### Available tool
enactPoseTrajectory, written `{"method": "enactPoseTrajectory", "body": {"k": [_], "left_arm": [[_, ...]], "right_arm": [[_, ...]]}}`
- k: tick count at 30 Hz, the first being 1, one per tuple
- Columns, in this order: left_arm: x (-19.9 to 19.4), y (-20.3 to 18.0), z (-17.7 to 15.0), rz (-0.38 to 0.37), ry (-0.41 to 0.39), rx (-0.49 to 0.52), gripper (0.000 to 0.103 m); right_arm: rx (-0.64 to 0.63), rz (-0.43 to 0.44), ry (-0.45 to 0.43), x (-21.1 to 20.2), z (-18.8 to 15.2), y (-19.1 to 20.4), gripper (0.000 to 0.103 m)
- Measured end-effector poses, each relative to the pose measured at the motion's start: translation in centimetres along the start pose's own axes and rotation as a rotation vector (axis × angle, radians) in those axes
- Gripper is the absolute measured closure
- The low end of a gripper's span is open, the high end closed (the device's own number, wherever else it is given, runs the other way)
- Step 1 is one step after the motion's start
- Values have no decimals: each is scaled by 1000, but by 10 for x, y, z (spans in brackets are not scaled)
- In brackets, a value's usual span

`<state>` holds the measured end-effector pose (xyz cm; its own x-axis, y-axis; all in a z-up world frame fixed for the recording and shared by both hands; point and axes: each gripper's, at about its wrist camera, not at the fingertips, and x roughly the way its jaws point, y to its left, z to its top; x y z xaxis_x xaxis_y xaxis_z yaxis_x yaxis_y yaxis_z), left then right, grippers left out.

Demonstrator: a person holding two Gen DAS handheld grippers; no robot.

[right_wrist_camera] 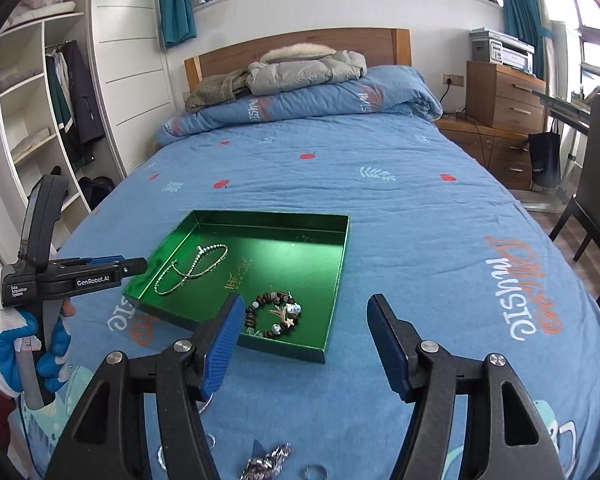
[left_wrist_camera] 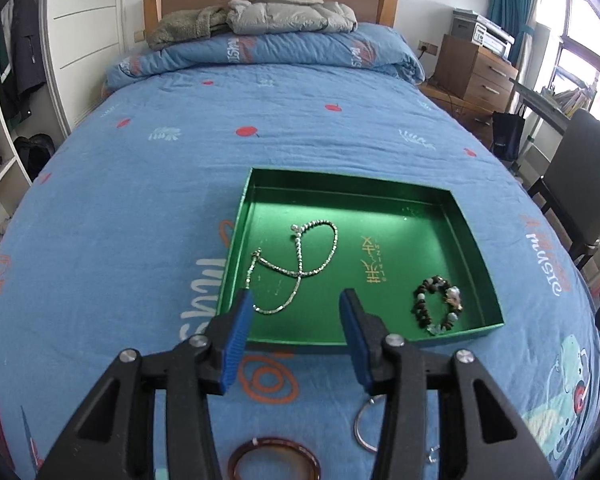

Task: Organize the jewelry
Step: 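Withdraw both grippers from the tray back toward the remaining jewelry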

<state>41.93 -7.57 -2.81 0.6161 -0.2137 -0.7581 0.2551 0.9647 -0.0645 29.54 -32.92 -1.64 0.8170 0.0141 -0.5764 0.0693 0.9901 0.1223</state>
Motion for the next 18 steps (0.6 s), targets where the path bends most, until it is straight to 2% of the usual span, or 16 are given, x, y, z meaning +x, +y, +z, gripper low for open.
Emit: {"method": "enactPoseTrajectory", "body": {"k": [9, 18], "left_arm": [[-154, 15, -47, 100, -113, -11, 60], [-246, 14, -120, 149, -164, 12, 60]], "right_arm": [[-6, 14, -98, -122, -26, -5, 40], [-29, 49, -144, -199, -62, -6, 48]]}}
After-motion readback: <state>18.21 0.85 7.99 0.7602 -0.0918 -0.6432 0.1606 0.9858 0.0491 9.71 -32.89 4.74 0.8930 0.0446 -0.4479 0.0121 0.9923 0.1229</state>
